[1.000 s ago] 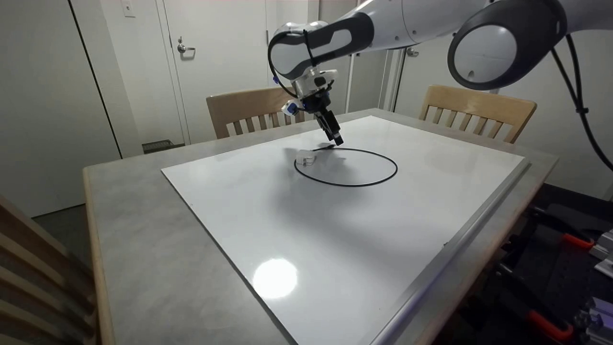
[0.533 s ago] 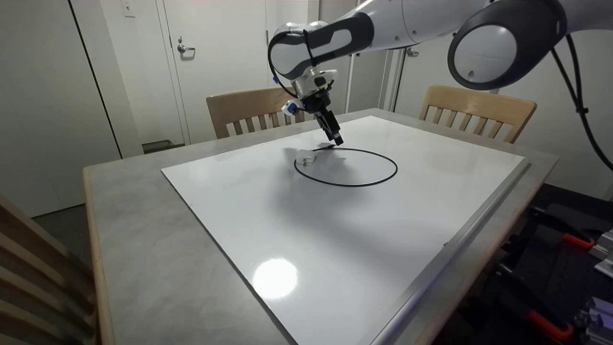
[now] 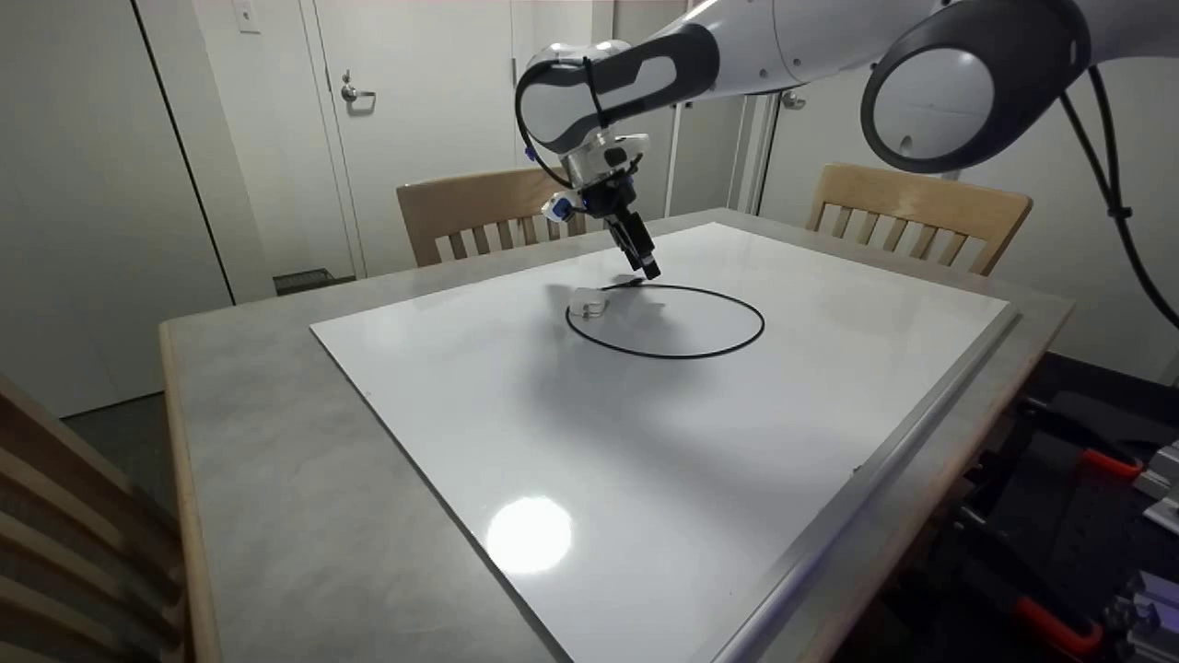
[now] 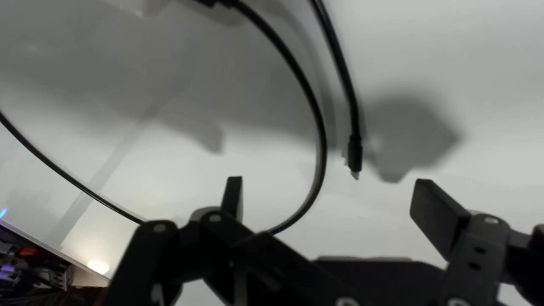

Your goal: Put the cable in a circle

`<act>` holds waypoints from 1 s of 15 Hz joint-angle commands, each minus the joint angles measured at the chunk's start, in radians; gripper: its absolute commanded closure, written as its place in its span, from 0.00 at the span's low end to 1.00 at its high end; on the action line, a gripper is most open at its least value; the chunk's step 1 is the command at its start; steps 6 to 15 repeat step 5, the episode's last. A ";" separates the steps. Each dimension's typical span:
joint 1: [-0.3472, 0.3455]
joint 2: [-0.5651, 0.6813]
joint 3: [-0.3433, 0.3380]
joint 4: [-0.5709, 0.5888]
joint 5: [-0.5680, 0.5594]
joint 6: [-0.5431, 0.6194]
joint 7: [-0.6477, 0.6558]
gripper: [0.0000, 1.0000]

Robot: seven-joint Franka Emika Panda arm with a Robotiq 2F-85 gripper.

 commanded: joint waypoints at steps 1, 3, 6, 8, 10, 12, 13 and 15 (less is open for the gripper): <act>-0.001 -0.014 0.005 -0.003 -0.003 -0.017 -0.020 0.00; -0.001 -0.014 0.005 -0.003 -0.003 -0.017 -0.020 0.00; -0.001 -0.002 0.003 -0.001 -0.003 -0.001 0.000 0.00; -0.001 -0.002 0.003 -0.001 -0.003 -0.001 0.000 0.00; -0.001 -0.002 0.003 -0.001 -0.003 -0.001 0.000 0.00; -0.001 -0.002 0.003 -0.001 -0.003 -0.001 0.000 0.00; -0.001 -0.002 0.003 -0.001 -0.003 -0.001 0.000 0.00; -0.001 -0.002 0.003 -0.001 -0.003 -0.001 0.000 0.00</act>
